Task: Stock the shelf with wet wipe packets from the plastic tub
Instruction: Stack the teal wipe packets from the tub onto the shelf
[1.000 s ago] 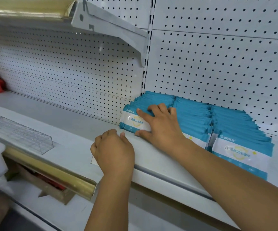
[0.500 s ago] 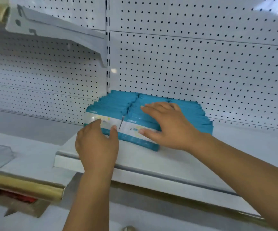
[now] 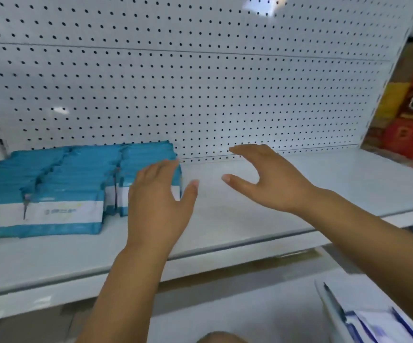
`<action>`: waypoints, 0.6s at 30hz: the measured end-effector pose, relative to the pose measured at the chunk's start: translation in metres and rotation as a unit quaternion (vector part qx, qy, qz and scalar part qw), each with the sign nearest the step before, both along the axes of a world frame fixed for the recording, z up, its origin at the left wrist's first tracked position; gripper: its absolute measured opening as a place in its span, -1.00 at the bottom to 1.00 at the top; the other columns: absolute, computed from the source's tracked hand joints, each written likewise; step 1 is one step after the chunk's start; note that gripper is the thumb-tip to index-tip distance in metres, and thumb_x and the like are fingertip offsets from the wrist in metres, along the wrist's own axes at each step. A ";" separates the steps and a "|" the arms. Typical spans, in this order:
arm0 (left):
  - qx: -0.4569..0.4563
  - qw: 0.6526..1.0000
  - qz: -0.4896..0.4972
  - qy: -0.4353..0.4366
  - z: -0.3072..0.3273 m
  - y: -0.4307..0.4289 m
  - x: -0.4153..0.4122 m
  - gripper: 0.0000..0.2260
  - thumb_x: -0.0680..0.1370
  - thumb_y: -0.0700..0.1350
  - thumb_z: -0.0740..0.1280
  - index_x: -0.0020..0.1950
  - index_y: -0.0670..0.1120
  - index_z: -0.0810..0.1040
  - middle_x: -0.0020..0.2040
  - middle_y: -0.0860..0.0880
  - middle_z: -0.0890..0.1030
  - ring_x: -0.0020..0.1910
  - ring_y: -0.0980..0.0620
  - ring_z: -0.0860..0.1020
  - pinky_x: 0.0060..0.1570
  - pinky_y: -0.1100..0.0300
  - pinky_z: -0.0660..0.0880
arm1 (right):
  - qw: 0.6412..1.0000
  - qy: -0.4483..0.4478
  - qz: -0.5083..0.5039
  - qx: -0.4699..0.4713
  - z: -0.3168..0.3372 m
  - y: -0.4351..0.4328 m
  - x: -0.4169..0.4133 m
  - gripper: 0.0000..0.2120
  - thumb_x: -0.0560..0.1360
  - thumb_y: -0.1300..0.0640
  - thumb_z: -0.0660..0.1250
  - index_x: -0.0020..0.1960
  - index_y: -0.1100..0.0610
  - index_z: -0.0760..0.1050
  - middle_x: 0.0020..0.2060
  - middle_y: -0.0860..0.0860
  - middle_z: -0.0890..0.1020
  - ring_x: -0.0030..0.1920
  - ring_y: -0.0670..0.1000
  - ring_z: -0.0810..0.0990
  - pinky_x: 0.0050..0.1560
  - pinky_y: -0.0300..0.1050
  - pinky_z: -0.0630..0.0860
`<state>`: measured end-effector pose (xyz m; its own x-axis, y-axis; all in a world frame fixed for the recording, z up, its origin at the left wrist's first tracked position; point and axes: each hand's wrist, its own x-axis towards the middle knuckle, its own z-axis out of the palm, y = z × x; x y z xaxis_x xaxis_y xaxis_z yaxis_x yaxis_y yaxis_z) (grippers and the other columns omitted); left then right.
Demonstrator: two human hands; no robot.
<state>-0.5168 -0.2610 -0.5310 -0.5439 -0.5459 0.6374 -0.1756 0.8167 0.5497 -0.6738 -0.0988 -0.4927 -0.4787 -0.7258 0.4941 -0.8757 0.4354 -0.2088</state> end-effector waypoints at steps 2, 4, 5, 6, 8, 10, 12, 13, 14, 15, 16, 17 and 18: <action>-0.017 0.998 -0.055 -0.017 0.004 0.029 -0.022 -0.54 0.57 0.10 0.40 0.42 -0.05 0.50 0.37 -0.04 0.55 0.37 -0.05 0.41 0.41 0.00 0.35 | 0.999 -0.015 -0.039 -0.011 -0.002 0.038 -0.013 -0.35 0.52 -0.37 0.23 0.52 -0.12 0.29 0.48 -0.16 0.37 0.46 -0.13 0.28 0.37 -0.25 0.22; -0.029 0.994 -0.099 -0.029 0.007 0.059 -0.041 -0.52 0.57 0.13 0.37 0.46 0.00 0.47 0.41 0.00 0.52 0.40 0.00 0.38 0.42 0.06 0.31 | 0.997 -0.022 -0.078 -0.014 -0.005 0.079 -0.024 -0.35 0.51 -0.39 0.22 0.51 -0.12 0.30 0.47 -0.17 0.38 0.45 -0.13 0.30 0.39 -0.18 0.28; -0.035 0.992 -0.120 -0.035 0.007 0.075 -0.050 -0.51 0.58 0.15 0.35 0.47 0.02 0.45 0.43 0.03 0.50 0.43 0.03 0.36 0.42 0.08 0.28 | 0.995 -0.025 -0.099 -0.012 -0.008 0.100 -0.028 -0.35 0.51 -0.39 0.22 0.50 -0.12 0.31 0.46 -0.16 0.40 0.45 -0.12 0.32 0.40 -0.15 0.31; -0.042 0.988 -0.142 -0.040 0.007 0.091 -0.059 -0.50 0.58 0.16 0.34 0.49 0.05 0.43 0.44 0.05 0.48 0.44 0.05 0.34 0.42 0.10 0.26 | 0.992 -0.030 -0.119 -0.013 -0.011 0.122 -0.032 -0.35 0.50 -0.39 0.23 0.50 -0.11 0.32 0.44 -0.15 0.42 0.43 -0.11 0.34 0.38 -0.14 0.33; -0.043 0.979 -0.192 -0.049 0.005 0.125 -0.074 -0.50 0.59 0.17 0.33 0.50 0.07 0.42 0.46 0.08 0.46 0.46 0.08 0.31 0.42 0.11 0.26 | 0.986 -0.045 -0.157 -0.019 -0.017 0.166 -0.036 -0.36 0.50 -0.35 0.26 0.48 -0.07 0.36 0.41 -0.12 0.46 0.39 -0.09 0.40 0.33 -0.18 0.34; -0.043 0.967 -0.242 -0.062 -0.001 0.159 -0.087 -0.51 0.59 0.16 0.33 0.50 0.07 0.41 0.46 0.07 0.45 0.47 0.09 0.31 0.40 0.15 0.26 | 0.979 -0.060 -0.194 -0.017 -0.027 0.211 -0.037 -0.38 0.50 -0.33 0.28 0.46 -0.04 0.39 0.38 -0.10 0.49 0.36 -0.06 0.44 0.31 -0.19 0.34; -0.046 0.954 -0.286 -0.077 -0.012 0.189 -0.097 -0.51 0.59 0.14 0.33 0.49 0.04 0.43 0.45 0.06 0.46 0.46 0.08 0.32 0.37 0.20 0.27 | 0.969 -0.081 -0.232 -0.005 -0.041 0.252 -0.034 -0.39 0.50 -0.32 0.29 0.45 -0.03 0.40 0.36 -0.08 0.50 0.35 -0.06 0.45 0.30 -0.18 0.35; -0.042 0.947 -0.306 -0.086 -0.019 0.202 -0.101 -0.52 0.59 0.12 0.34 0.48 0.03 0.44 0.44 0.05 0.47 0.44 0.08 0.34 0.33 0.23 0.27 | 0.964 -0.092 -0.249 0.001 -0.049 0.271 -0.032 -0.38 0.50 -0.31 0.30 0.44 -0.02 0.41 0.36 -0.08 0.51 0.35 -0.07 0.45 0.30 -0.19 0.35; -0.034 0.939 -0.328 -0.097 -0.027 0.214 -0.105 -0.53 0.59 0.10 0.36 0.47 0.02 0.46 0.42 0.05 0.49 0.41 0.09 0.36 0.29 0.26 0.27 | 0.958 -0.104 -0.266 0.007 -0.058 0.289 -0.029 -0.38 0.50 -0.31 0.30 0.44 -0.01 0.41 0.35 -0.08 0.51 0.35 -0.08 0.45 0.29 -0.21 0.34; -0.026 0.930 -0.350 -0.107 -0.036 0.225 -0.108 -0.54 0.58 0.09 0.37 0.46 0.01 0.47 0.40 0.05 0.50 0.38 0.11 0.38 0.25 0.29 0.27 | 0.952 -0.117 -0.283 0.013 -0.067 0.306 -0.027 -0.37 0.49 -0.32 0.30 0.44 -0.01 0.42 0.35 -0.10 0.51 0.34 -0.09 0.45 0.28 -0.22 0.33; -0.018 0.920 -0.372 -0.120 -0.047 0.234 -0.111 -0.54 0.58 0.09 0.38 0.45 0.03 0.47 0.38 0.06 0.50 0.34 0.15 0.38 0.22 0.33 0.27 | 0.945 -0.134 -0.299 0.017 -0.076 0.322 -0.025 -0.37 0.49 -0.32 0.31 0.44 -0.01 0.43 0.34 -0.12 0.52 0.33 -0.10 0.46 0.27 -0.23 0.34; -0.011 0.910 -0.390 -0.140 -0.058 0.241 -0.113 -0.54 0.58 0.11 0.38 0.46 0.06 0.45 0.38 0.09 0.49 0.30 0.20 0.39 0.21 0.34 0.28 | 0.936 -0.157 -0.315 0.020 -0.087 0.337 -0.023 -0.38 0.48 -0.32 0.31 0.42 -0.01 0.44 0.30 -0.16 0.52 0.30 -0.12 0.47 0.27 -0.22 0.35; -0.004 0.899 -0.406 -0.165 -0.069 0.248 -0.115 -0.53 0.58 0.14 0.36 0.47 0.09 0.43 0.39 0.11 0.46 0.29 0.22 0.39 0.21 0.32 0.31 | 0.926 -0.183 -0.330 0.021 -0.097 0.350 -0.021 -0.40 0.48 -0.32 0.31 0.40 -0.02 0.46 0.26 -0.19 0.52 0.26 -0.14 0.48 0.27 -0.21 0.38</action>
<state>-0.6317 -0.0134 -0.5998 -0.9214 0.1200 0.3697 0.3269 0.7536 0.5702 -0.6951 0.2515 -0.5897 -0.9547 -0.2301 0.1889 -0.2896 0.8647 -0.4105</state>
